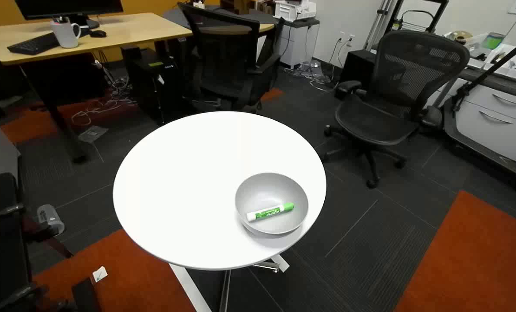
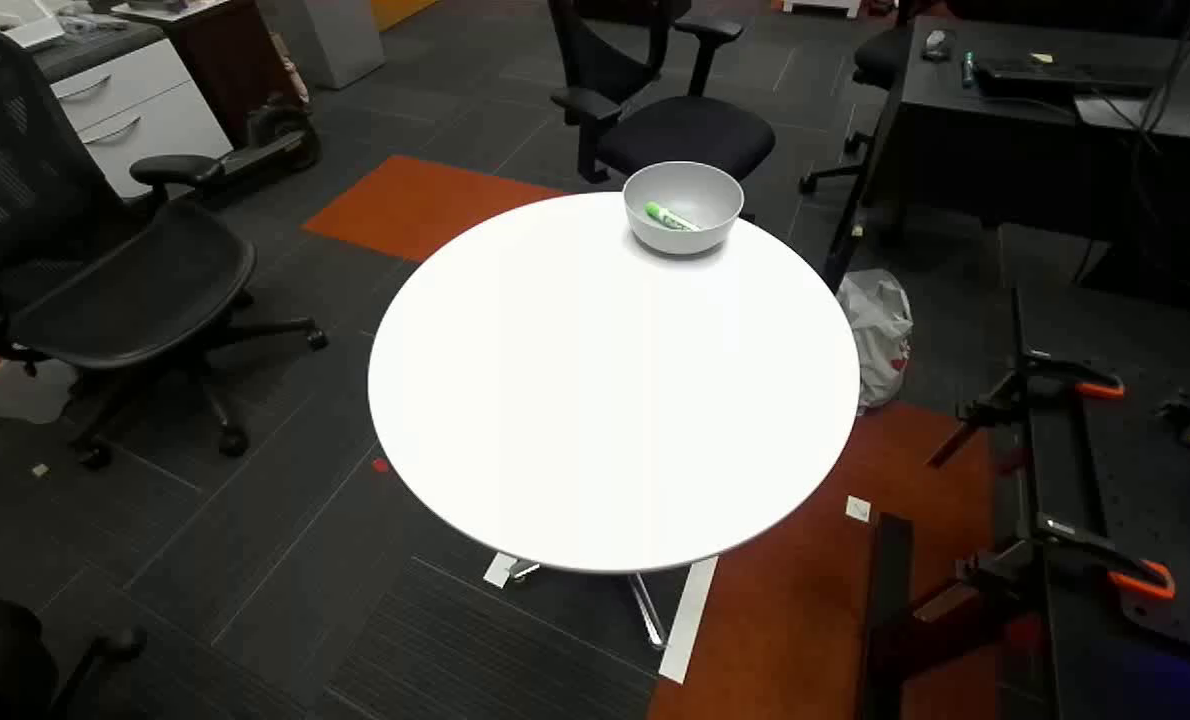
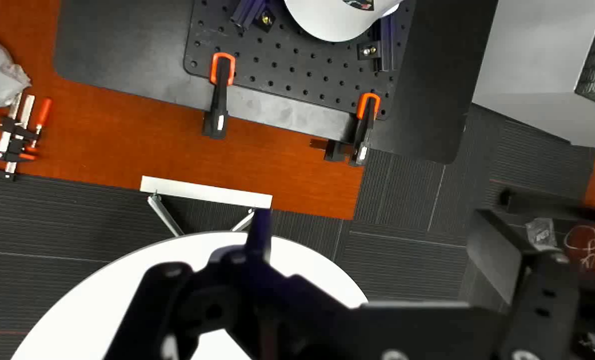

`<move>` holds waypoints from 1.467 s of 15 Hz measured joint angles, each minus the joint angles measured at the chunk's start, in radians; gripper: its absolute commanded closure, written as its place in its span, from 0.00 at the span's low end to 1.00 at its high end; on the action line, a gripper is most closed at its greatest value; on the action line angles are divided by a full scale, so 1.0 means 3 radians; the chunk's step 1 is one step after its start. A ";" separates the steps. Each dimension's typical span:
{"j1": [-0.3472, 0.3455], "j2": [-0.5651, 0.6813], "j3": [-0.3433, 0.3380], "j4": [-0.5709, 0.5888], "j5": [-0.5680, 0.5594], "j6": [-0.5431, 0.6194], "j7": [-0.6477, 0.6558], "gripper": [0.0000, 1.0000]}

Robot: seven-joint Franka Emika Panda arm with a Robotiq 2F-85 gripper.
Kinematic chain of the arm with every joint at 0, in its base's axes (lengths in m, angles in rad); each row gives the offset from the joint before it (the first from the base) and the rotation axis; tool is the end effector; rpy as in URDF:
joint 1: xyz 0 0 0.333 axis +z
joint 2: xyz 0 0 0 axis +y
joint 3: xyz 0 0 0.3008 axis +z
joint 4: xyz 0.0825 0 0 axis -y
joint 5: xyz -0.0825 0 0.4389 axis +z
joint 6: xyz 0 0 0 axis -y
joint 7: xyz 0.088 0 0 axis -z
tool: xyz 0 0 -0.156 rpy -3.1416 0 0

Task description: Take the green marker out of the grey bowl

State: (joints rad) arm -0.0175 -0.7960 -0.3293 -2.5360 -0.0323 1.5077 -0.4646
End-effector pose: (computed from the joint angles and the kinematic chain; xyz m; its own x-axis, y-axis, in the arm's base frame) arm 0.3242 -0.1115 0.4246 0.9562 0.2599 -0.1343 0.2127 -0.9327 -0.2912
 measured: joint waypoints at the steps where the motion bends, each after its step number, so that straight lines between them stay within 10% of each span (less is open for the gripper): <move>1: 0.0000 0.0000 0.0000 0.0000 0.0000 0.0000 0.0000 0.00; 9: -0.0002 0.0019 -0.0001 0.0002 0.0013 0.0089 0.0003 0.00; 22: -0.0091 0.1253 0.0032 0.0124 0.0339 0.2219 0.0678 0.00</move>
State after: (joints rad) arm -0.0449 -0.4201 -0.3196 -2.4989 0.0694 2.1735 -0.2613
